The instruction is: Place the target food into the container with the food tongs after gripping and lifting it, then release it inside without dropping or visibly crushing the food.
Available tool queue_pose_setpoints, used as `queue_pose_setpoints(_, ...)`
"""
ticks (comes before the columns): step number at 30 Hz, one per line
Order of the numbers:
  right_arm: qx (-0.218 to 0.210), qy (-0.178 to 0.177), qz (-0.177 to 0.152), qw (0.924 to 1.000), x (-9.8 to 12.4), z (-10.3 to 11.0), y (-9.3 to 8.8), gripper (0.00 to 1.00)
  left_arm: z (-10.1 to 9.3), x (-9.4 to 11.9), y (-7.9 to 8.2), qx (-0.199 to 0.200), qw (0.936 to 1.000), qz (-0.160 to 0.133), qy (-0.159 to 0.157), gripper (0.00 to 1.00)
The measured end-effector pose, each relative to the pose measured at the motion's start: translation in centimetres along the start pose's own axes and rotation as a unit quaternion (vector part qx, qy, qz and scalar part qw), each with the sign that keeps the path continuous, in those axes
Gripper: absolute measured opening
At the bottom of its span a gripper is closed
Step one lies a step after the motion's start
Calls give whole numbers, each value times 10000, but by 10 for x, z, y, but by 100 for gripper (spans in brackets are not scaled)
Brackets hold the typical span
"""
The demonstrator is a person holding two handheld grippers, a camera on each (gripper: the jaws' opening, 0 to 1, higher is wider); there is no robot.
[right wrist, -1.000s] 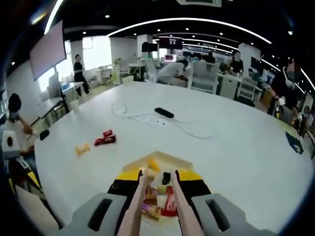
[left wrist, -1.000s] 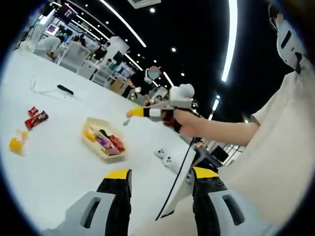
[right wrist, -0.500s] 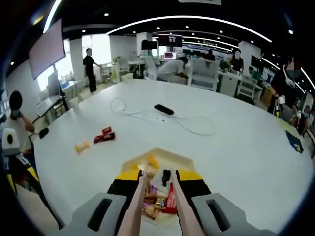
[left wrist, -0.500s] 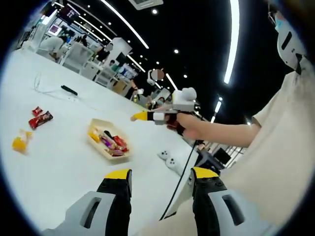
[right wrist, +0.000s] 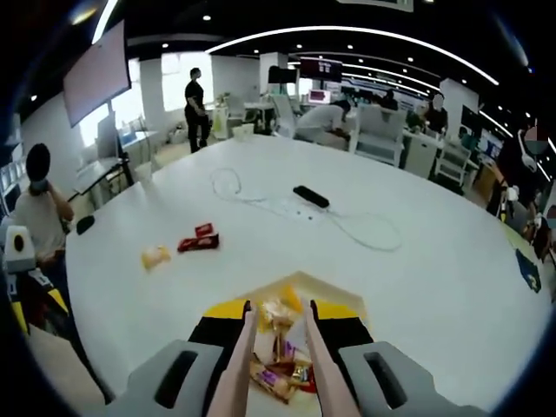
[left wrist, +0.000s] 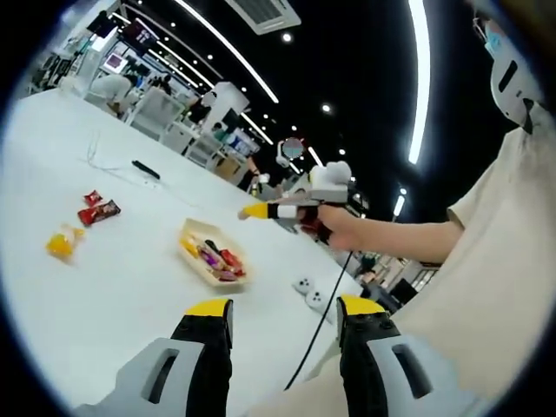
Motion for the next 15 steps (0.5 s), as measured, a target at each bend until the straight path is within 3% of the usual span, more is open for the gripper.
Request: queue_pose_setpoints(15, 370, 407, 68, 9985, -28, 33, 20, 27, 7, 26, 0, 65, 9988, -347, 325, 47)
Point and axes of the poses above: the point that each gripper's makers call its tool centre point, and the gripper's own axes: x roughly backward along the fingers, z roughly to its left, y roughly out of its top, the point moved 3 cm from there along x, roughly backward along the fingers, and after that the axes turned 3 degrees about x, right-handed, at the moved point
